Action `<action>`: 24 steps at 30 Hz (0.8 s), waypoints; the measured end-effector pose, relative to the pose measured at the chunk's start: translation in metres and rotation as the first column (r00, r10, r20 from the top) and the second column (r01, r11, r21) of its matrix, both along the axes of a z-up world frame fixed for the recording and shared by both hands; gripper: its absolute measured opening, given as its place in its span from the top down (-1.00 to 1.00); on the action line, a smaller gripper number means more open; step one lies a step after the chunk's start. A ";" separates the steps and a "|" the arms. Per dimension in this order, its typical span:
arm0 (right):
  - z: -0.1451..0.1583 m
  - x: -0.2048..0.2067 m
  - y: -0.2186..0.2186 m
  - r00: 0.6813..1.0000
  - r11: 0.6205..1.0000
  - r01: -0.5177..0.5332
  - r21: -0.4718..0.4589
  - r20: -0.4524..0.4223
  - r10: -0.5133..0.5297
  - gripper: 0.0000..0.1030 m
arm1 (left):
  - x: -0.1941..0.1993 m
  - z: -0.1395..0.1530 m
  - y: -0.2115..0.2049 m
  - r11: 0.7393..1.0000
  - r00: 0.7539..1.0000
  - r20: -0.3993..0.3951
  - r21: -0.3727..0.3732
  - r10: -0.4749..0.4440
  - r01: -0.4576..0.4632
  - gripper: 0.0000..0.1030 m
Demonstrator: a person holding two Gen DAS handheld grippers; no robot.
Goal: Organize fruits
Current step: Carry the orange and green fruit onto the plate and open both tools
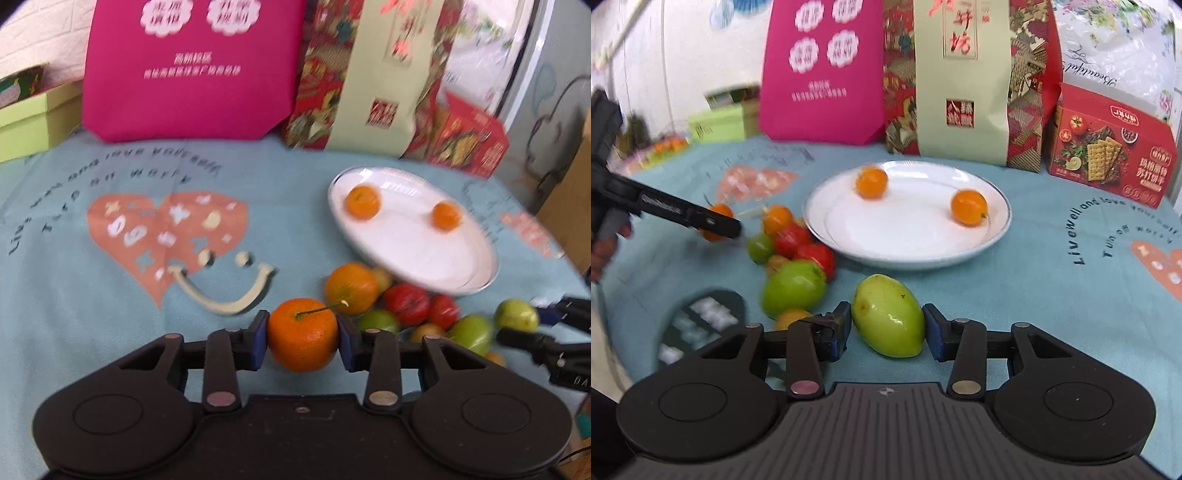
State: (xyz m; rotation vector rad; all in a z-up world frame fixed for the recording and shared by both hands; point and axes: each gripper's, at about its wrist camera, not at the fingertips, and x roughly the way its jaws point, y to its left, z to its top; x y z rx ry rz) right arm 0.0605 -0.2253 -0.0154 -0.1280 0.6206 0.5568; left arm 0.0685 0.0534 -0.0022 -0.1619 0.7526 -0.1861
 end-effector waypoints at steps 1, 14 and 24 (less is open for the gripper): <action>0.006 -0.003 -0.001 1.000 1.000 -0.004 0.016 0.013 0.004 -0.41 | -0.001 0.008 -0.003 1.000 1.000 0.023 0.005 -0.008 0.008 -0.88; 0.021 0.052 0.015 0.987 0.994 0.108 0.022 0.119 -0.110 -0.41 | 0.059 0.032 -0.060 0.992 0.983 0.136 0.037 -0.122 0.118 -0.88; 0.002 0.079 0.024 0.990 0.993 0.115 -0.013 0.085 -0.113 -0.41 | 0.097 0.004 -0.073 0.987 0.987 0.079 0.082 -0.142 0.136 -0.89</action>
